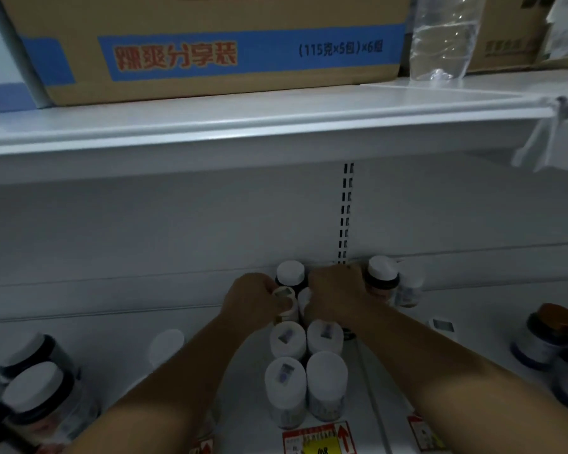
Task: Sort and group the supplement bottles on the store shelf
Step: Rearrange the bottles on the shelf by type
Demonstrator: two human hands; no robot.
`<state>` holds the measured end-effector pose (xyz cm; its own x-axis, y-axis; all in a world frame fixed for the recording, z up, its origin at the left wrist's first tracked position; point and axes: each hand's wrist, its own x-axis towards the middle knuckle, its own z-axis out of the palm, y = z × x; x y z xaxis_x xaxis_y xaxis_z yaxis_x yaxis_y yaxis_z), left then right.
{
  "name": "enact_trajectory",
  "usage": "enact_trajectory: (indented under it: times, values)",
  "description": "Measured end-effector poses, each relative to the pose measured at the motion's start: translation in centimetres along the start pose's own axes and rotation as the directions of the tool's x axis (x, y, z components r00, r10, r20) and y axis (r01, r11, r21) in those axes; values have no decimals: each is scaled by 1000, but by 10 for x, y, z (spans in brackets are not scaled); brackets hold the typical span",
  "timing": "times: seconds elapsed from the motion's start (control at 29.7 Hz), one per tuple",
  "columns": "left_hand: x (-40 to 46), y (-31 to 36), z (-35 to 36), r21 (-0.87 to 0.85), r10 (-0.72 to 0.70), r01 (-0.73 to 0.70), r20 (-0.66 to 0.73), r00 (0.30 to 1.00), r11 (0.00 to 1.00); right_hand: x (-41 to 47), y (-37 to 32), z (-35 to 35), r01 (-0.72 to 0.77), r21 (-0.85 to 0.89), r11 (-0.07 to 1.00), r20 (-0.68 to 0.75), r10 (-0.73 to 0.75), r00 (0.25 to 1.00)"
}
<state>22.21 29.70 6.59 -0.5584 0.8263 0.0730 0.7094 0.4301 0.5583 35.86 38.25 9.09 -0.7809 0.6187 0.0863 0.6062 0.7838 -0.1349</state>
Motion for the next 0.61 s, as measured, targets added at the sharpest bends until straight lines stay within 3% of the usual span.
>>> enact_trajectory:
  times: [0.07, 0.13, 0.17, 0.24, 0.3, 0.4, 0.5, 0.61]
  values:
    - [-3, 7, -25, -114, 40, -55, -128, 991, 992, -1, 1, -17, -1, 143, 990, -64, 11, 998]
    - [-10, 14, -61, -351, 55, -138, -237, 970, 926, -6, 3, -47, -33, 419, 907, -134, 98, 986]
    - [-16, 18, -78, -469, 67, -188, -264, 962, 863, -11, 4, -61, -24, 613, 790, -152, 147, 977]
    - [-36, 23, -105, -664, 108, -245, -241, 964, 707, -28, -3, -83, 24, 899, 438, -98, 148, 984]
    - [-61, 24, -117, -770, 117, -209, -174, 978, 603, -47, -15, -90, 2, 981, 192, -14, 64, 998]
    - [-89, 15, -123, -809, 106, -182, -148, 983, 559, -69, -38, -85, 14, 989, 144, -12, -19, 1000]
    - [-102, 4, -135, -796, 100, -166, -133, 986, 582, -76, -56, -82, 38, 995, 97, -35, -38, 999]
    - [-107, -16, -156, -775, 68, -184, -180, 981, 604, -69, -70, -76, 74, 984, 164, -77, 16, 997]
